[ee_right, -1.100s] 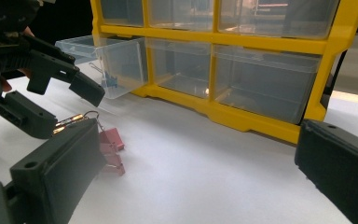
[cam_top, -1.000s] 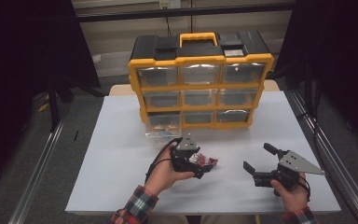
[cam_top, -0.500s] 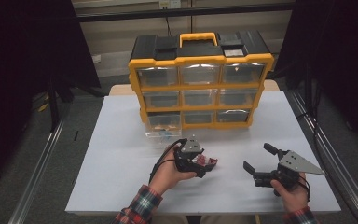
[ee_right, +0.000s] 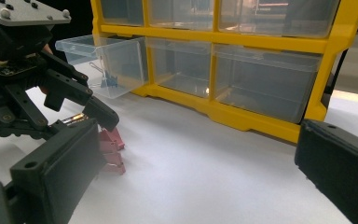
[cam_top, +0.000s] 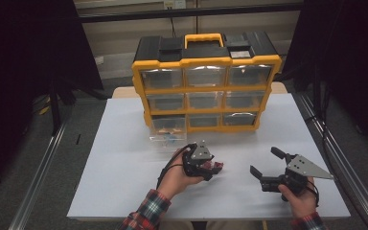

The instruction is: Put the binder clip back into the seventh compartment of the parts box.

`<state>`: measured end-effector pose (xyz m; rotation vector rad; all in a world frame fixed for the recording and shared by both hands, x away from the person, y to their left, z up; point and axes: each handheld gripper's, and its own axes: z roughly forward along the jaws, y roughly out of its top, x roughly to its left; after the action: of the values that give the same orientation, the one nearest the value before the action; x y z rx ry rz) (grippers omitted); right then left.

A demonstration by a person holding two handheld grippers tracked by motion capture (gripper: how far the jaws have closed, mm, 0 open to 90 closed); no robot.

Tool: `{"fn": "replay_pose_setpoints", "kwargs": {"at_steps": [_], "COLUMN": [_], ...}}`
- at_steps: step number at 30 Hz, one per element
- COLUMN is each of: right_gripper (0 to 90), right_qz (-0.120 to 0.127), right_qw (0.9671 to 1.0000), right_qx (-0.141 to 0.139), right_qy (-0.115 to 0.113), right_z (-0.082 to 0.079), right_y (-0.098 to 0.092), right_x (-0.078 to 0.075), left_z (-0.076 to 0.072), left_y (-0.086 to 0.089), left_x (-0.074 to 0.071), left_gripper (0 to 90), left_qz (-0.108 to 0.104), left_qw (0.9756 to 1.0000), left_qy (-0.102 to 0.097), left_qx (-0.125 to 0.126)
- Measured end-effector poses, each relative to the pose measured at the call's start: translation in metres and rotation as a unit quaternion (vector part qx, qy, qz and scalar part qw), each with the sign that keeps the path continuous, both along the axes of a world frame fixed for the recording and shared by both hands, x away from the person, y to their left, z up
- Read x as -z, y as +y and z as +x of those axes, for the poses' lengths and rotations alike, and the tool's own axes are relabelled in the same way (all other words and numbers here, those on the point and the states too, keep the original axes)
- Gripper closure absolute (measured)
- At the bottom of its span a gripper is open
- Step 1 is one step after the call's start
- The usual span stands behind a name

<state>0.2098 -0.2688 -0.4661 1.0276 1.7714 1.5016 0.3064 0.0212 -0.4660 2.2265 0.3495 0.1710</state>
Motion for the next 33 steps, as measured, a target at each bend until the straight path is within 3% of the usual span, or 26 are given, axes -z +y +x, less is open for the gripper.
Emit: {"fn": "replay_pose_setpoints", "kwargs": {"at_steps": [1, 7, 11, 13, 16, 18, 19, 21, 24, 26, 27, 28, 29, 33], "right_gripper": [0.0, 0.0, 0.0, 0.0, 0.0, 0.0, 0.0, 0.0, 0.0, 0.0, 0.0, 0.0, 0.0, 0.0], "right_qz": [0.000, 0.000, 0.002, 0.002, 0.002, 0.002, 0.001, 0.001, 0.001, 0.001, 0.001, 0.001, 0.001, 0.001], "right_qw": [1.0000, 1.0000, 1.0000, 1.0000, 1.0000, 1.0000, 1.0000, 1.0000, 1.0000, 1.0000, 1.0000, 1.0000, 1.0000, 1.0000], "right_qx": [0.000, 0.000, 0.001, 0.001, 0.001, 0.001, 0.000, 0.000, 0.000, -0.001, -0.001, -0.001, -0.001, -0.001], "right_qy": [-0.001, -0.001, -0.002, -0.002, -0.002, -0.002, -0.003, -0.003, -0.002, -0.001, 0.000, -0.001, -0.001, -0.001], "right_z": [0.000, 0.000, 0.000, 0.000, 0.000, 0.000, 0.000, 0.000, 0.000, 0.000, 0.000, 0.000, 0.000, 0.000], "right_y": [0.000, -0.001, 0.000, 0.000, -0.001, 0.000, 0.000, -0.001, -0.001, -0.001, 0.000, 0.000, 0.000, 0.000], "right_x": [0.000, 0.000, 0.000, 0.000, 0.000, 0.000, 0.000, 0.000, 0.000, 0.000, 0.000, 0.000, 0.000, 0.000], "left_z": [0.001, 0.002, 0.002, 0.001, 0.002, 0.001, 0.001, 0.002, 0.001, 0.002, 0.001, 0.002, 0.002, 0.001], "left_y": [-0.001, -0.002, -0.002, -0.004, -0.005, -0.006, -0.005, -0.006, -0.005, -0.005, -0.005, -0.005, -0.004, -0.005], "left_x": [0.002, 0.004, 0.005, 0.004, 0.002, 0.001, -0.001, -0.002, -0.006, -0.007, -0.007, -0.007, -0.009, -0.008], "left_gripper": [48.6, 52.2, 53.4, 59.2, 62.9, 64.1, 65.0, 67.0, 71.2, 71.3, 71.4, 71.4, 71.4, 71.4], "left_qz": [-0.009, 0.007, 0.005, -0.011, 0.001, -0.003, 0.007, -0.009, -0.010, -0.008, -0.010, -0.015, -0.006, -0.022], "left_qw": [1.0000, 0.9999, 0.9997, 0.9998, 0.9998, 0.9996, 0.9996, 0.9995, 0.9988, 0.9991, 0.9986, 0.9985, 0.9987, 0.9981], "left_qy": [0.001, 0.011, 0.022, 0.019, 0.021, 0.028, 0.027, 0.030, 0.047, 0.041, 0.051, 0.052, 0.052, 0.057], "left_qx": [0.002, 0.007, 0.004, 0.004, 0.006, -0.004, -0.001, 0.004, 0.003, 0.005, -0.005, 0.000, -0.001, 0.005]}}
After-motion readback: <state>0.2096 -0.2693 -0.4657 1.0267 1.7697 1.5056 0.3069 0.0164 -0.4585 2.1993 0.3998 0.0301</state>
